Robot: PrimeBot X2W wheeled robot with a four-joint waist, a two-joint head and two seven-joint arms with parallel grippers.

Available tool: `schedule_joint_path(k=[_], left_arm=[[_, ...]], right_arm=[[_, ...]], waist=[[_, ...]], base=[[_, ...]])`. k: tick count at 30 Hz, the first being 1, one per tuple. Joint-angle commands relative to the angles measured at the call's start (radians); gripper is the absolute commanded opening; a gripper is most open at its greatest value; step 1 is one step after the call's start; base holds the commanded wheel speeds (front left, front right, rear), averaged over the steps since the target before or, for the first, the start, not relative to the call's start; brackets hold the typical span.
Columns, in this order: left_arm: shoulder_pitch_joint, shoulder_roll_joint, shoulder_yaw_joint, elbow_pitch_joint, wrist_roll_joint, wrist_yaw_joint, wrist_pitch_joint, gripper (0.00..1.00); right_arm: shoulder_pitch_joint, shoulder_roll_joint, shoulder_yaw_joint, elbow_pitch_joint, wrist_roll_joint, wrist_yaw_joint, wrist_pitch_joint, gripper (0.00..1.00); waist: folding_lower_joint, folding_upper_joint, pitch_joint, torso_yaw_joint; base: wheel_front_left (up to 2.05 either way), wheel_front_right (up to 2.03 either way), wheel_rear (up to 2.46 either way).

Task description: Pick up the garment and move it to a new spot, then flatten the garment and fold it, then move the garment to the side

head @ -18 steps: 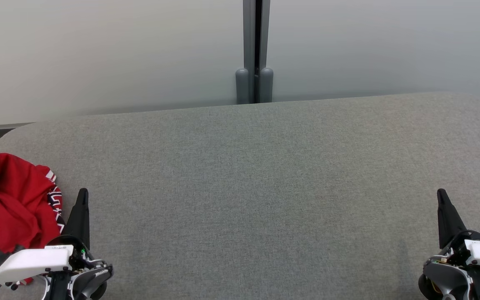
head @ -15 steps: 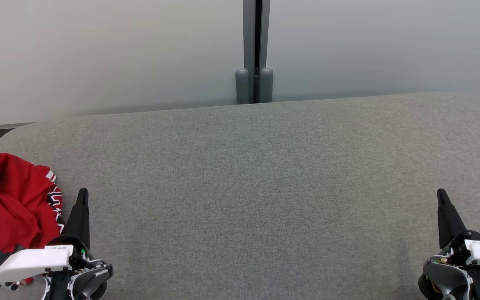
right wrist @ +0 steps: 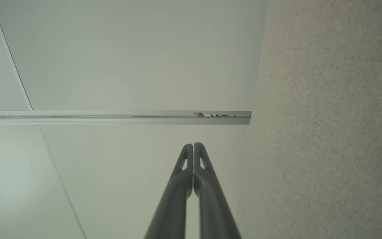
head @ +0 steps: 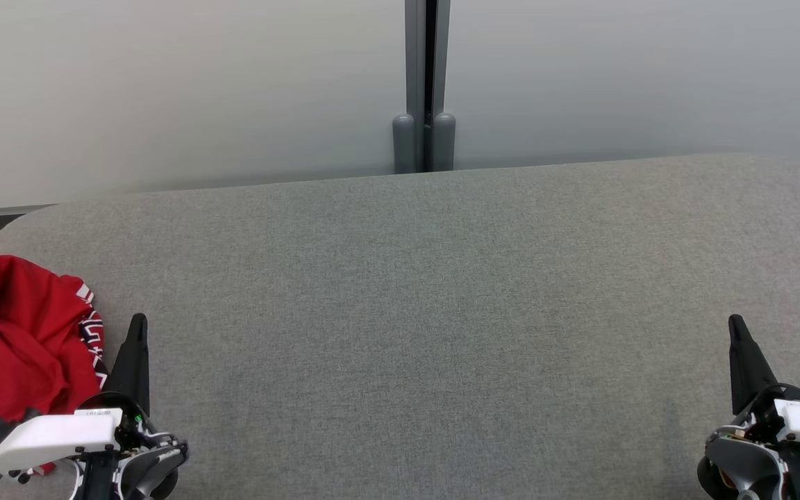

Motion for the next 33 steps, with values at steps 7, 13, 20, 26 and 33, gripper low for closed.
schedule_joint_path(k=[7,13,20,26,33], left_arm=[[0.000,0.000,0.000,0.001,0.000,0.000,0.000,1.00],[0.009,-0.005,-0.017,0.011,-0.001,0.000,-0.014,1.00],[-0.001,0.001,-0.044,-0.003,0.021,0.000,-0.051,1.00],[-0.010,0.014,-0.068,-0.010,0.090,0.000,-0.079,1.00],[-0.017,0.018,-0.082,-0.041,0.241,0.000,-0.110,1.00]], right_arm=[[0.000,0.000,0.000,0.001,0.000,0.000,0.000,1.00],[0.014,0.004,0.004,0.005,-0.007,-0.001,-0.009,1.00],[0.014,-0.007,0.023,-0.012,-0.044,-0.001,-0.041,1.00],[0.010,-0.030,0.046,-0.023,-0.108,-0.001,-0.075,1.00],[0.003,-0.058,0.065,-0.040,-0.235,0.000,-0.109,1.00]], waist=[[0.0000,-0.0001,0.000,0.000],[0.0000,-0.0001,0.000,0.000],[0.0000,-0.0001,-0.002,0.000],[0.0000,-0.0001,-0.005,0.001],[0.0000,-0.0001,-0.009,0.002]], base=[[0.00,0.00,0.00],[0.00,0.00,0.00],[0.00,0.00,0.00],[0.00,0.00,0.00],[0.00,0.00,0.00]])
